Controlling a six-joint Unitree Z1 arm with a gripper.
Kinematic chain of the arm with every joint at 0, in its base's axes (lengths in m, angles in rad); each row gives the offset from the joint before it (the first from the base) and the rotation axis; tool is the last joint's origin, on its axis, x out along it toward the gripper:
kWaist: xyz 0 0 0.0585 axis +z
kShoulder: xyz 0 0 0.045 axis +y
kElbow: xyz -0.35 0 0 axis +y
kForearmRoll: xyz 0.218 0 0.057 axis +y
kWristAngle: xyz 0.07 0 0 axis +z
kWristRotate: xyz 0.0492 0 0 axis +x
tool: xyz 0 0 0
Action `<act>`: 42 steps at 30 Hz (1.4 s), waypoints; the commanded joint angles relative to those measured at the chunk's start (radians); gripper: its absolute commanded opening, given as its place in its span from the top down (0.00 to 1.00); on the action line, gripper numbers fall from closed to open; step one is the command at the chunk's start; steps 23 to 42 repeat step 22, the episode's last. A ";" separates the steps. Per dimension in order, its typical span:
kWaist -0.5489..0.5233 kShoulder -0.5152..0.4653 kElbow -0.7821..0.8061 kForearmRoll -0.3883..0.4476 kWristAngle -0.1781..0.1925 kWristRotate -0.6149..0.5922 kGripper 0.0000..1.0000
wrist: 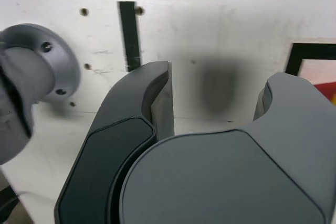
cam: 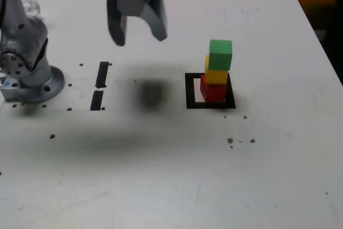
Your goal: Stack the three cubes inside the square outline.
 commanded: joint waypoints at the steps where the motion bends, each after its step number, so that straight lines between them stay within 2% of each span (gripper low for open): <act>1: 0.001 -0.022 0.047 -0.032 -0.008 -0.002 0.34; 9: 0.001 -0.057 0.188 -0.140 -0.046 -0.005 0.34; 17: 0.001 -0.062 0.371 -0.348 -0.054 -0.003 0.34; 22: 0.001 -0.064 0.393 -0.372 -0.052 -0.002 0.34; 42: 0.001 -0.064 0.393 -0.372 -0.052 -0.002 0.34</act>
